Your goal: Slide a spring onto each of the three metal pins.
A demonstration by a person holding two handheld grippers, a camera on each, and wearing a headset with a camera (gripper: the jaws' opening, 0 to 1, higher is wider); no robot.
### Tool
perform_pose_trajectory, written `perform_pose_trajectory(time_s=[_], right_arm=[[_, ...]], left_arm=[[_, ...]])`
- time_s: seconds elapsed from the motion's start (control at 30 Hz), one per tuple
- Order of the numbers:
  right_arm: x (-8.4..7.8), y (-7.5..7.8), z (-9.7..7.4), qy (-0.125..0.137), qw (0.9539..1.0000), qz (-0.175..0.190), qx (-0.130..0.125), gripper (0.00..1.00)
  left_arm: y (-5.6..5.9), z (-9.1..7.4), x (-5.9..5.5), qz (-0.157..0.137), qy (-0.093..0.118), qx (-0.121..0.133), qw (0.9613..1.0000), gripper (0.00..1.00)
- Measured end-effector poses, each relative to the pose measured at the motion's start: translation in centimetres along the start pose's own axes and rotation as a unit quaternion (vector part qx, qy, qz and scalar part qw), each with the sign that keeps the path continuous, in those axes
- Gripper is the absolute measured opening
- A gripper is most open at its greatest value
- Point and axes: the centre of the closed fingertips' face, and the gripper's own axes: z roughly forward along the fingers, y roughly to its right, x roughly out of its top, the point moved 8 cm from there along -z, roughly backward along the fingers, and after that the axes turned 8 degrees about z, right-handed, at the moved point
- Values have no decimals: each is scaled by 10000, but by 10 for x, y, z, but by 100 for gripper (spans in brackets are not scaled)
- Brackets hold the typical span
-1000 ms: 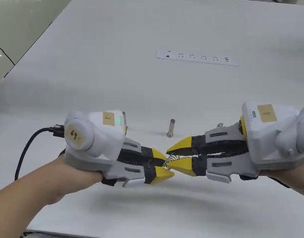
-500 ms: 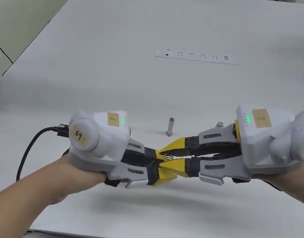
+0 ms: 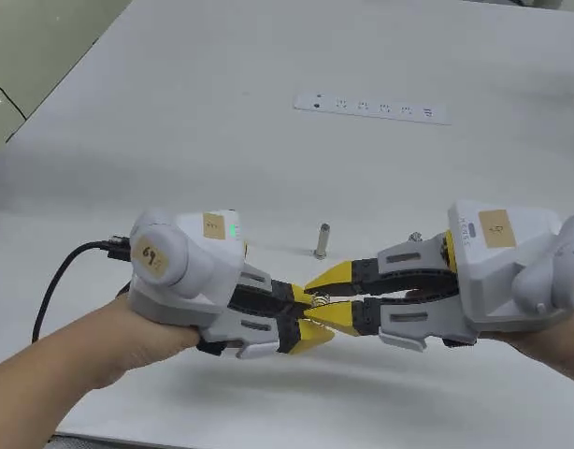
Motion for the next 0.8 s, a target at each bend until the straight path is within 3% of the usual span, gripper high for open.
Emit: perform_pose_trajectory(time_s=[0.8], right_arm=[[-1, 6, -5, 81, 9996, 29, -257, 7]], left_arm=[[-11, -17, -3, -143, 26, 365, 9992, 14]])
